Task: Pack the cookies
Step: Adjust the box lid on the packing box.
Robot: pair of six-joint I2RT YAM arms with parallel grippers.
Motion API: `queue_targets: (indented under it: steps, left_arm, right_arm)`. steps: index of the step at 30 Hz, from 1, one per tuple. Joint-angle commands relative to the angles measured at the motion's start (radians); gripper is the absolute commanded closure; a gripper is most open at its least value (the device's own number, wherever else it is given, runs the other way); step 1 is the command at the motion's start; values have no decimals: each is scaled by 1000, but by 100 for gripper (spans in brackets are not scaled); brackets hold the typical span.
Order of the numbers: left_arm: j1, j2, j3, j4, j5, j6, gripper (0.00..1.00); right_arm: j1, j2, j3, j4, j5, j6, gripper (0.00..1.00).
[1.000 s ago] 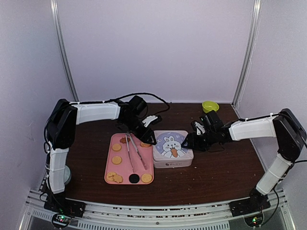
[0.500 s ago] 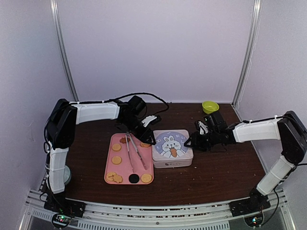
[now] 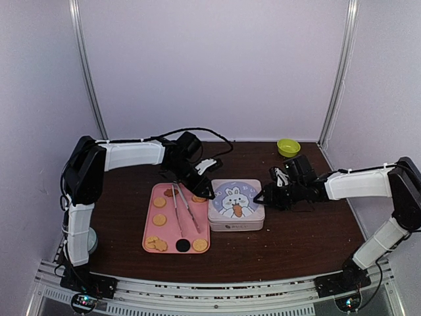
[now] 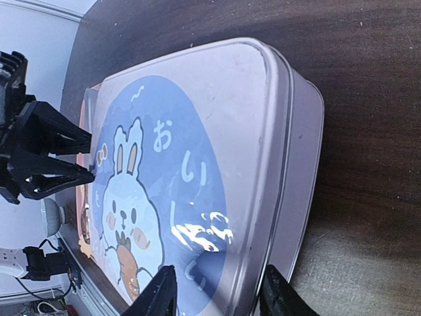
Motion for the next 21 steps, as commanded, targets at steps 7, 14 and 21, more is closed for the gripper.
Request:
queue_targets:
  steps: [7, 14, 21]
  left_arm:
    - [-9, 47, -55, -39, -101, 30, 65]
    - [-9, 60, -64, -40, -97, 36, 66]
    - [-9, 56, -60, -50, -87, 36, 66]
  right_arm:
    - [11, -94, 8, 16, -33, -29, 52]
    - [30, -49, 90, -148, 123, -110, 51]
    - [93, -32, 147, 65, 14, -7, 57]
